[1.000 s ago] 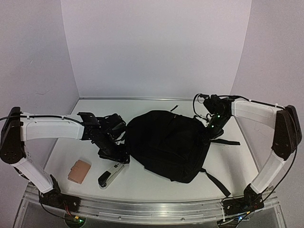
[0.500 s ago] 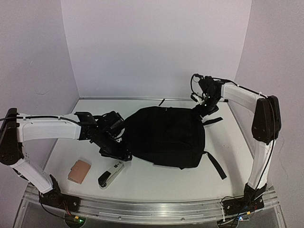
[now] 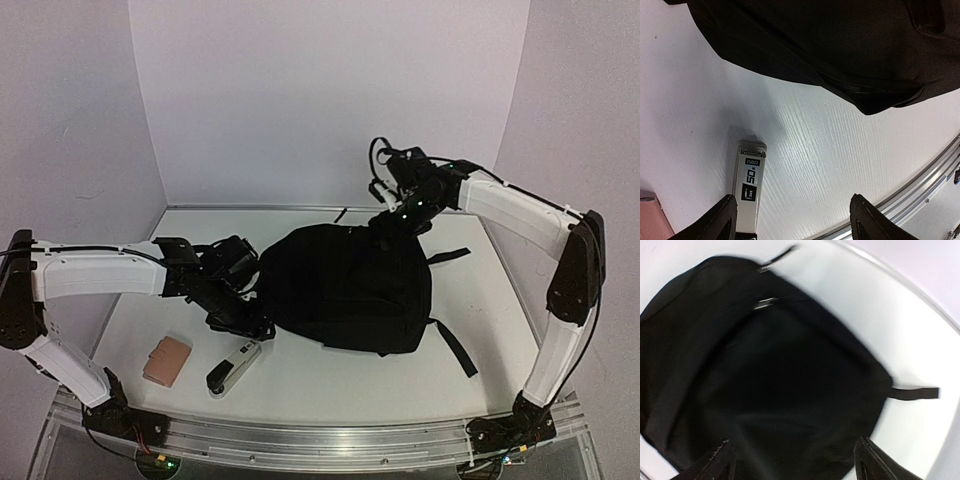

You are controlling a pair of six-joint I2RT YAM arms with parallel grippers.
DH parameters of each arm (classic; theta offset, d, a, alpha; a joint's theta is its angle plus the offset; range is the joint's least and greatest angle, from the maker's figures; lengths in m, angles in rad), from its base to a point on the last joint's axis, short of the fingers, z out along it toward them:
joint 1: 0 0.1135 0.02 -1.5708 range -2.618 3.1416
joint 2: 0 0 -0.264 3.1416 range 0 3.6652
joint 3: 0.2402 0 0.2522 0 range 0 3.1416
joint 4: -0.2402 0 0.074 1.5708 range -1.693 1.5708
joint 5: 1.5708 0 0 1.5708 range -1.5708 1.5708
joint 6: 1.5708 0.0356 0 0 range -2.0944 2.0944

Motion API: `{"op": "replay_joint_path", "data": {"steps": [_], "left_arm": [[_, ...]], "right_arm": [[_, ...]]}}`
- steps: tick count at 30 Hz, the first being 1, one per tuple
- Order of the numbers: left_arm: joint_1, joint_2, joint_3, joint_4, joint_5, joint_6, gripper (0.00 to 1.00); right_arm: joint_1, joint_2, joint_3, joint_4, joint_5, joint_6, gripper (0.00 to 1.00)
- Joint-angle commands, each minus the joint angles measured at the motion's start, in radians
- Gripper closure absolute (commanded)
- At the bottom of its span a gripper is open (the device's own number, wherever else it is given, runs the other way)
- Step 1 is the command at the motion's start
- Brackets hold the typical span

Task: Pack the student bag
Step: Adjust the student bag at the center of the board.

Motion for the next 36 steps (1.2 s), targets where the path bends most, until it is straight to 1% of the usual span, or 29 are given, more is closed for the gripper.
{"op": "replay_joint_path", "data": {"steps": [1, 5, 10, 12, 14, 16, 20, 26, 30, 34, 36], "left_arm": [[-0.003, -0.039, 0.001, 0.024, -0.020, -0.026, 0.22], [-0.003, -0.044, 0.001, 0.022, -0.022, -0.033, 0.22], [-0.003, -0.053, -0.003, 0.016, -0.025, -0.035, 0.23], [-0.003, -0.056, -0.006, 0.017, -0.027, -0.035, 0.23], [-0.003, -0.058, -0.013, 0.022, -0.027, -0.037, 0.23], [-0.004, -0.061, -0.020, 0.027, -0.027, -0.041, 0.23], [-0.003, -0.071, -0.036, 0.038, -0.025, -0.048, 0.23], [-0.004, -0.076, -0.045, 0.039, -0.024, -0.051, 0.23], [-0.004, -0.076, -0.044, 0.040, -0.023, -0.051, 0.23], [-0.003, -0.077, -0.041, 0.037, -0.023, -0.051, 0.23], [-0.004, -0.082, -0.041, 0.033, -0.025, -0.053, 0.23]], "right_arm": [[0.073, 0.038, -0.003, 0.011, 0.010, 0.062, 0.23], [0.108, 0.118, 0.042, 0.007, -0.015, 0.075, 0.36], [0.145, 0.195, 0.095, 0.000, -0.039, 0.090, 0.48], [0.150, 0.225, 0.124, -0.010, -0.054, 0.100, 0.55], [0.154, 0.248, 0.150, -0.017, -0.057, 0.111, 0.58], [0.158, 0.268, 0.179, -0.022, -0.058, 0.120, 0.58], [0.163, 0.289, 0.226, -0.031, -0.063, 0.131, 0.53], [0.175, 0.315, 0.272, -0.036, -0.066, 0.140, 0.36], [0.199, 0.343, 0.256, -0.036, -0.047, 0.137, 0.33], [0.202, 0.372, 0.237, -0.039, -0.040, 0.140, 0.33], [0.202, 0.376, 0.222, -0.041, -0.031, 0.139, 0.35]]}}
